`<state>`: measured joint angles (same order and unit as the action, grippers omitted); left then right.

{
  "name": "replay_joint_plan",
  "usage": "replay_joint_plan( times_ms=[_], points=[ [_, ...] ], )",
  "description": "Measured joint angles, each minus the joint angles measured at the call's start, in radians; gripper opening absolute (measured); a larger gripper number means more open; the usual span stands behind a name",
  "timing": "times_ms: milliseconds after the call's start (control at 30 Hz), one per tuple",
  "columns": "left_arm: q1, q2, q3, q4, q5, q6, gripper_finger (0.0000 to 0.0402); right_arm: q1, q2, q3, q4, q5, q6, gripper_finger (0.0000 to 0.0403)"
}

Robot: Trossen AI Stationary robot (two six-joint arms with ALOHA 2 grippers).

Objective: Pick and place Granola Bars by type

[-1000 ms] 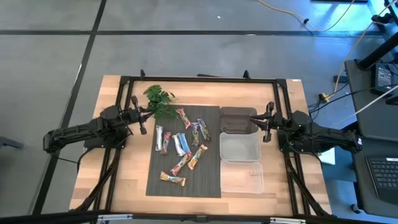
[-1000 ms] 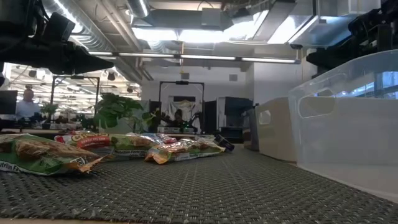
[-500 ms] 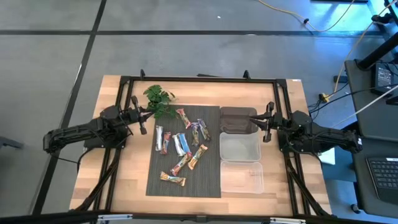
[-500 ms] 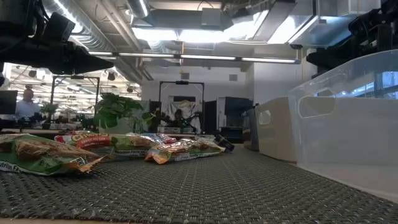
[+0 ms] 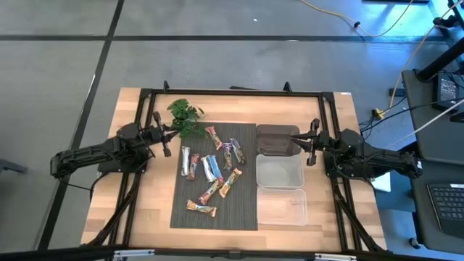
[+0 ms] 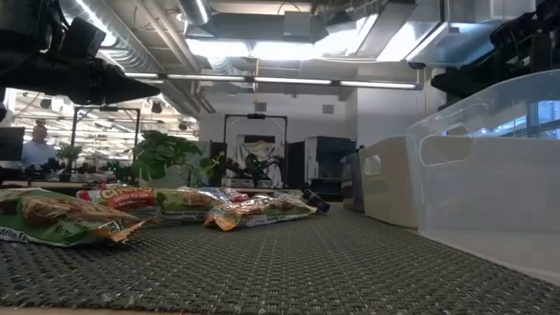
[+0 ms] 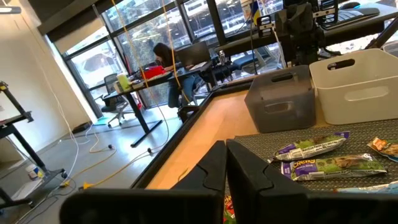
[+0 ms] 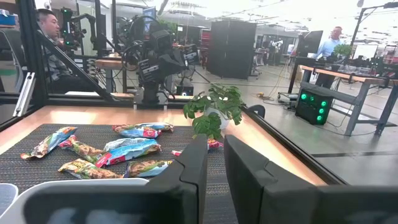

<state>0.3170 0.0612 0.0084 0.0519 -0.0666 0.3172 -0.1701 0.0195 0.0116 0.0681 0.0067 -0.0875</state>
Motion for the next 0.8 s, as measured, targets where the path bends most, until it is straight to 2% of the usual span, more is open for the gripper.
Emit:
replay_joint_plan(
  times_ms=[800],
  points=[
    [0.0,0.0,0.0,0.0,0.0,0.0,0.0008,0.0,0.0,0.0,0.0,0.0,0.0,0.006]
  ],
)
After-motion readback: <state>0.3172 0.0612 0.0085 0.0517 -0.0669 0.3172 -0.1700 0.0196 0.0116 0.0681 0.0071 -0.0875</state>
